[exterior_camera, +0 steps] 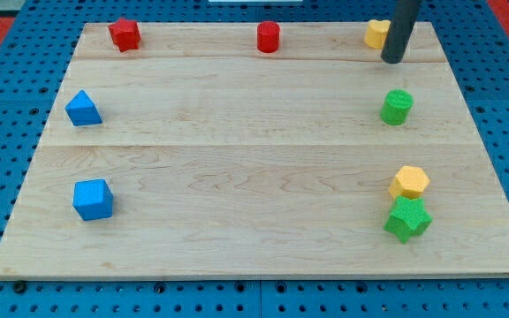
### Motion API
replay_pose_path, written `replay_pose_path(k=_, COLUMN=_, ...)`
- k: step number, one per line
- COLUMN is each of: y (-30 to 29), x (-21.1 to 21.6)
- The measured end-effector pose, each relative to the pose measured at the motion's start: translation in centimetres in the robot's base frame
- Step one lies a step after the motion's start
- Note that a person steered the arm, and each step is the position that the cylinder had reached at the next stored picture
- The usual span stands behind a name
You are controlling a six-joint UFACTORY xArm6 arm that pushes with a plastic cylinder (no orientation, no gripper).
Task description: Push red circle towards center
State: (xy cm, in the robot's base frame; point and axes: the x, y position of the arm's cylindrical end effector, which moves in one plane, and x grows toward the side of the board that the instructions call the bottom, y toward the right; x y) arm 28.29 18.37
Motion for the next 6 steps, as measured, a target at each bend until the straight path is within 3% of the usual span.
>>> replay_pose_path(k=1, y=-8.3, x=-5.7)
replay_pose_path(k=2, y=-10.5, x=-8.9)
replay_pose_path(k=3, y=-15.3, x=-8.7)
replay_pose_path(k=4, y=-20.1, x=-6.5)
replay_pose_path(k=6, y=-18.8, x=10.0)
